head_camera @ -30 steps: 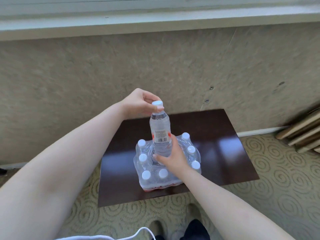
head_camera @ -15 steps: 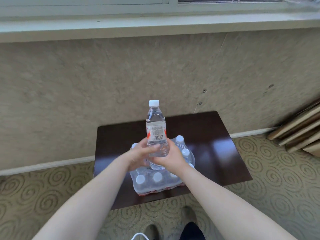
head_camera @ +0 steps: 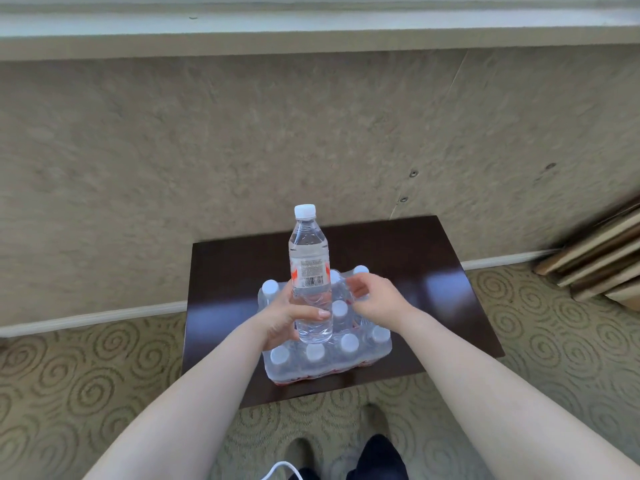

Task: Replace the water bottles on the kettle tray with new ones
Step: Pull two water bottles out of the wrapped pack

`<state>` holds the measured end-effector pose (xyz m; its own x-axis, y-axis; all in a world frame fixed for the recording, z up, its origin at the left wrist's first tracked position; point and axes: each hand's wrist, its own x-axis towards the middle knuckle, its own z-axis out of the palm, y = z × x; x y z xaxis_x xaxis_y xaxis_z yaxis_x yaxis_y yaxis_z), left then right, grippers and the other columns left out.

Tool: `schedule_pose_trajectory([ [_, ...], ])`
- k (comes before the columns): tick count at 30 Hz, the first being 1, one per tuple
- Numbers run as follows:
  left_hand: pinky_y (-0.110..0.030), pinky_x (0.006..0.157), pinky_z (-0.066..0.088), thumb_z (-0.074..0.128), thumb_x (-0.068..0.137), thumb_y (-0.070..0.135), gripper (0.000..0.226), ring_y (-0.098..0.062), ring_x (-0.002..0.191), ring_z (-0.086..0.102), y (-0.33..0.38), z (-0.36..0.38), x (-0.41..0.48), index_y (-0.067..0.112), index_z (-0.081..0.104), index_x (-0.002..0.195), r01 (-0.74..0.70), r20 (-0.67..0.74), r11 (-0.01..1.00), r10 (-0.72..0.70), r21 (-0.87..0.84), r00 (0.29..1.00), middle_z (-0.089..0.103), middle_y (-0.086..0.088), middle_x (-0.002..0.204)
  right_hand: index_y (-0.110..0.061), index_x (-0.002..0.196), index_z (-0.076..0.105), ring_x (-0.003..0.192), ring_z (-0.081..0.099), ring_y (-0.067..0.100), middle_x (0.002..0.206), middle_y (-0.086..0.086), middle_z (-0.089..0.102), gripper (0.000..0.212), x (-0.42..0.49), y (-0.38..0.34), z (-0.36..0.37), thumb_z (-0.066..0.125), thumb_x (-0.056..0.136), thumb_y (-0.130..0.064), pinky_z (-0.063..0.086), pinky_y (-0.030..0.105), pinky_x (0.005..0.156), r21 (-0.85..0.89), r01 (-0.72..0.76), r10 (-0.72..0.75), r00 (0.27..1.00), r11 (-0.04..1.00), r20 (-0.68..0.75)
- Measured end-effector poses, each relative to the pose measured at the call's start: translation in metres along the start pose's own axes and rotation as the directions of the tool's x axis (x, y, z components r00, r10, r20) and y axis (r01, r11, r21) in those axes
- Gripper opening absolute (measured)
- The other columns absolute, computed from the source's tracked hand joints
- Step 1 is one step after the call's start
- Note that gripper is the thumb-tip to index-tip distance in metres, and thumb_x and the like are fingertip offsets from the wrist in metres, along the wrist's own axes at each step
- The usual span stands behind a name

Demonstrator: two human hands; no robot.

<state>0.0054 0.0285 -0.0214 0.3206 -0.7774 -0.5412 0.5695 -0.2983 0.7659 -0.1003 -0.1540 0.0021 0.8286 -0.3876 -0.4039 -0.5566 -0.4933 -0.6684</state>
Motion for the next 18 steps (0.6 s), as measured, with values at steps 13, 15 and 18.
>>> schedule_pose_trajectory([
  [13,-0.059,0.089,0.054,0.084,0.062,0.008,0.076,-0.031,0.118,0.065,-0.008,-0.01,0.004,0.034,0.055,0.127,0.004,-0.014,0.994,-0.006,-0.106,1.0,0.07,-0.006,0.124,-0.014,0.115,0.062,0.119,0.055,0.026,0.126,0.006,0.06,0.027,0.017,-0.001,0.033,0.057,0.089,-0.02,0.042,0.032,0.081,-0.65,0.123,-0.047,0.99,0.75,0.133],
  [15,-0.06,0.089,0.054,0.084,0.064,0.007,0.076,-0.031,0.117,0.066,-0.009,-0.011,0.004,0.031,0.054,0.13,0.005,-0.005,0.994,-0.006,-0.112,1.0,0.069,-0.008,0.127,-0.016,0.115,0.063,0.122,0.052,0.023,0.127,0.001,0.059,0.028,0.015,0.005,0.034,0.059,0.088,-0.022,0.039,0.03,0.083,-0.59,0.157,-0.113,0.987,0.792,0.111],
  [18,-0.056,0.087,0.056,0.083,0.066,0.006,0.075,-0.03,0.114,0.068,-0.01,-0.012,0.004,0.028,0.053,0.131,0.006,0.006,0.992,-0.005,-0.124,1.0,0.069,-0.009,0.125,-0.019,0.118,0.062,0.123,0.05,0.019,0.13,-0.005,0.057,0.031,0.01,0.013,0.034,0.062,0.087,-0.026,0.04,0.03,0.087,-0.536,0.208,-0.185,0.978,0.818,0.098],
])
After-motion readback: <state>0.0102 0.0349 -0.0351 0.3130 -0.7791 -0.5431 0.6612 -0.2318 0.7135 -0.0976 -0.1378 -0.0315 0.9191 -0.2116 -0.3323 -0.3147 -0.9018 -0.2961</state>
